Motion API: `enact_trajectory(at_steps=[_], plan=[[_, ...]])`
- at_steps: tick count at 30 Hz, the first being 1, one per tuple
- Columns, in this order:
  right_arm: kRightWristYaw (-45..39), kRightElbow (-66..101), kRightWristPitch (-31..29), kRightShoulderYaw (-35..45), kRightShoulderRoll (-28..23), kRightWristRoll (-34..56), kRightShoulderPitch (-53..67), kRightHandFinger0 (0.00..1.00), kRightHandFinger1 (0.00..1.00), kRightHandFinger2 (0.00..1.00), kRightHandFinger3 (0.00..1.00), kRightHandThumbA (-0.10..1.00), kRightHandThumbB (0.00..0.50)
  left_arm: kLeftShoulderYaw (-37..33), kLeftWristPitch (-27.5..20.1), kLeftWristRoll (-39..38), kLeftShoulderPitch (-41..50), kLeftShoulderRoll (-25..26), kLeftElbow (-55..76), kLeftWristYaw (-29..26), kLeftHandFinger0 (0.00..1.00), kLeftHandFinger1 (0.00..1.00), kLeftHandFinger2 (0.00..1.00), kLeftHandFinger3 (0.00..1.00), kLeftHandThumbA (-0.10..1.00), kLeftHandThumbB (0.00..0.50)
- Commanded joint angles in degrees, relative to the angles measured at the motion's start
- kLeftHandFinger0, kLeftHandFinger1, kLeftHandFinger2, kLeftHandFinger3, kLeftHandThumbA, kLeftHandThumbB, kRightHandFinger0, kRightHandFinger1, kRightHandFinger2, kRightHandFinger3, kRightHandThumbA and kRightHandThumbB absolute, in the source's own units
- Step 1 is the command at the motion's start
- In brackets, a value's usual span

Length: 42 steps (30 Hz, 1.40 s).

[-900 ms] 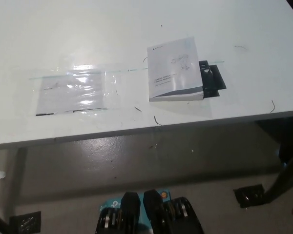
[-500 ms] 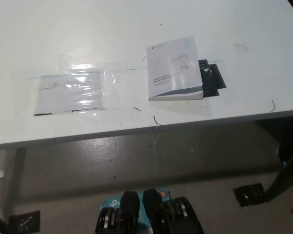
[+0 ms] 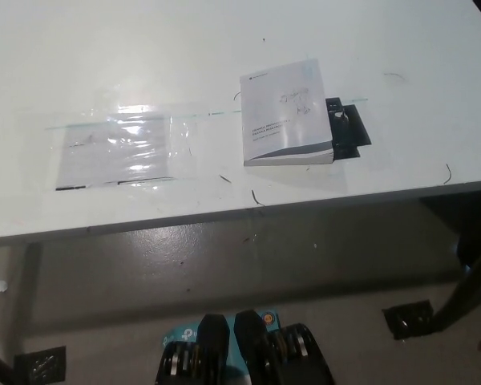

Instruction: The robot uses its right hand to slide under the cover of the book kept in the middle of the desk and open it

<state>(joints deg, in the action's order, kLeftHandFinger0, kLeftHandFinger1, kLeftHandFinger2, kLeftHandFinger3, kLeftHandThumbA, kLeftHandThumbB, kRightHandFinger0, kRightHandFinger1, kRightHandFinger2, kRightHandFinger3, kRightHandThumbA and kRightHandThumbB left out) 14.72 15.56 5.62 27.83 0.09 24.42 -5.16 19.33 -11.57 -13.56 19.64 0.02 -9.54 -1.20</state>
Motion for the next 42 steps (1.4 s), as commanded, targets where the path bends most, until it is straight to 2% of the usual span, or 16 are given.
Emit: enact_trajectory(at_steps=[1,5,6,8,9,11,12,15,18,19,25,34,36,37,40,42], plan=[[2.74,3.20,6.43,-2.26,-0.93,-0.79,-4.79,0.53,0.68,0.73,0.95,0.93,0.214,-0.23,-1.01,0.05,0.23,0.55,1.51,-0.01,0.55,0.56,0.62,0.68,0.49,0.000],[2.62,2.88,8.45,-5.95,0.15,-1.51,-9.17,0.51,0.63,0.68,0.89,0.88,0.246,-0.47,-0.44,1.15,-0.11,0.26,1.34,-1.06,0.56,0.58,0.64,0.70,0.50,0.000],[1.97,2.34,8.56,-7.33,0.11,-2.21,-10.07,0.48,0.61,0.66,0.89,0.90,0.250,-0.46,0.06,1.25,-0.16,0.02,1.59,-1.41,0.56,0.57,0.63,0.69,0.50,0.000],[2.17,1.67,9.27,-9.07,0.55,-3.21,-11.95,0.48,0.60,0.64,0.88,0.89,0.213,-0.57,0.70,1.64,-0.25,-0.08,1.71,-1.77,0.58,0.59,0.63,0.69,0.50,0.000],[1.52,0.71,8.79,-10.22,0.75,-3.48,-13.15,0.54,0.66,0.69,0.93,0.87,0.177,-0.52,1.06,1.72,-0.40,-0.20,1.86,-2.17,0.59,0.59,0.62,0.67,0.49,0.000],[1.57,0.25,8.76,-10.90,0.69,-3.69,-13.68,0.56,0.67,0.71,0.94,0.87,0.176,-0.48,1.32,1.70,-0.60,-0.30,1.91,-2.46,0.59,0.59,0.62,0.67,0.49,0.000],[0.29,-1.52,8.04,-12.70,0.57,-4.56,-15.02,0.57,0.69,0.72,0.96,0.88,0.127,-0.56,1.58,1.67,-0.58,-0.47,2.40,-2.58,0.57,0.57,0.61,0.66,0.48,0.000],[0.01,-4.84,7.38,-14.67,0.69,-5.74,-17.32,0.54,0.66,0.69,0.93,0.89,0.122,-0.66,1.41,1.92,-0.72,-0.56,2.21,-2.81,0.58,0.58,0.62,0.67,0.48,0.001],[-0.61,-7.35,6.69,-16.53,0.23,-6.78,-18.99,0.55,0.68,0.73,0.97,0.91,0.093,-0.73,1.73,2.25,-0.82,-0.58,2.42,-3.13,0.57,0.59,0.63,0.68,0.50,0.010],[-0.94,-10.00,6.74,-17.96,-0.14,-8.22,-20.83,0.59,0.75,0.85,1.00,0.97,0.112,-0.69,1.41,1.67,-1.02,-0.55,1.96,-2.69,0.56,0.59,0.64,0.69,0.50,0.012],[-1.34,-15.74,5.93,-19.51,-0.94,-9.73,-24.52,0.62,0.80,0.91,1.00,0.97,0.141,-0.84,1.75,2.04,-1.16,-0.73,2.36,-2.80,0.57,0.58,0.63,0.68,0.50,0.000],[-2.26,-27.37,1.21,-20.63,-1.85,-12.57,-30.36,0.55,0.75,0.80,1.00,0.99,0.121,-0.78,0.21,1.96,-2.09,-0.03,1.58,-2.15,0.58,0.59,0.63,0.68,0.52,0.000],[-1.71,-29.09,0.98,-20.40,-1.30,-12.60,-31.67,0.53,0.72,0.74,0.90,0.96,0.120,-0.81,0.43,2.08,-2.40,0.04,1.74,-2.24,0.55,0.58,0.62,0.67,0.53,0.006],[-1.66,-30.41,0.44,-20.31,-1.11,-12.74,-32.29,0.52,0.73,0.75,0.87,0.96,0.098,-0.80,0.83,2.25,-2.63,-0.07,1.83,-2.54,0.55,0.58,0.61,0.65,0.53,0.014],[-1.31,-33.24,-0.41,-20.92,-0.53,-13.99,-33.45,0.49,0.69,0.71,0.86,0.98,0.098,-1.00,0.71,2.36,-2.33,-0.17,2.14,-2.30,0.61,0.63,0.66,0.69,0.53,0.002],[-1.24,-34.45,-0.78,-20.94,-0.58,-14.60,-33.95,0.49,0.70,0.71,0.86,0.98,0.098,-1.18,0.48,3.11,-2.92,-0.18,1.80,-2.70,0.59,0.61,0.65,0.69,0.54,0.004]])
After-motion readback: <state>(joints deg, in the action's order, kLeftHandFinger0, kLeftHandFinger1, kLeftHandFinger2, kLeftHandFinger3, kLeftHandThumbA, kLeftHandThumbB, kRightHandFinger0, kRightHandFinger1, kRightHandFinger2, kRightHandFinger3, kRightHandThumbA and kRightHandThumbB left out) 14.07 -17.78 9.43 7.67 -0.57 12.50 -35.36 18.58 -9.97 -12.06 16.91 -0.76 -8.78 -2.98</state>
